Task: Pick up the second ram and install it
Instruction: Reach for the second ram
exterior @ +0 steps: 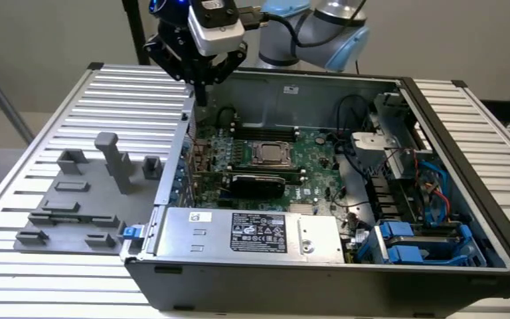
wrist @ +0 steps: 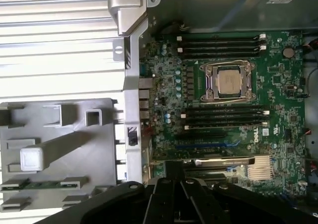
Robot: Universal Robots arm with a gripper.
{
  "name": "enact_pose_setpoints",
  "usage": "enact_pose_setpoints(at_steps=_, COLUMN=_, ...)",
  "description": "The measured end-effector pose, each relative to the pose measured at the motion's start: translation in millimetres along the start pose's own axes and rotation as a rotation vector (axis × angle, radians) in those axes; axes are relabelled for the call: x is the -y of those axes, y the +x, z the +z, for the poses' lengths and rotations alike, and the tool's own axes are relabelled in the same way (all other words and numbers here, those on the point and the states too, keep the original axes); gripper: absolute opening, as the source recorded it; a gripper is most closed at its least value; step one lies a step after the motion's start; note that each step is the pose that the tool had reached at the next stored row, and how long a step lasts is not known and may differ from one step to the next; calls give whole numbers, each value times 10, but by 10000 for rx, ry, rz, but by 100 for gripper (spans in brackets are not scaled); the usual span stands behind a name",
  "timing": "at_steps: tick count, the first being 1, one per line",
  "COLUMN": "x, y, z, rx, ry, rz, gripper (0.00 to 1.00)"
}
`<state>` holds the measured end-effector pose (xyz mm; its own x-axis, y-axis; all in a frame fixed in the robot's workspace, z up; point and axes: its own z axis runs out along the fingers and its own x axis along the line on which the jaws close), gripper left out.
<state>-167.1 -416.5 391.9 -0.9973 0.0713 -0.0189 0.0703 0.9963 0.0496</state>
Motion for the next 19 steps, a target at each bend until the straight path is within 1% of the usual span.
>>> enact_pose_setpoints(at_steps=8, x=84, y=353, z=10, rx=0, ry=0, rz=-1, gripper=11)
enact_pose_setpoints(at_steps=19, x=169, y=848, z=34, rx=-1, ry=0, rz=0, gripper=11)
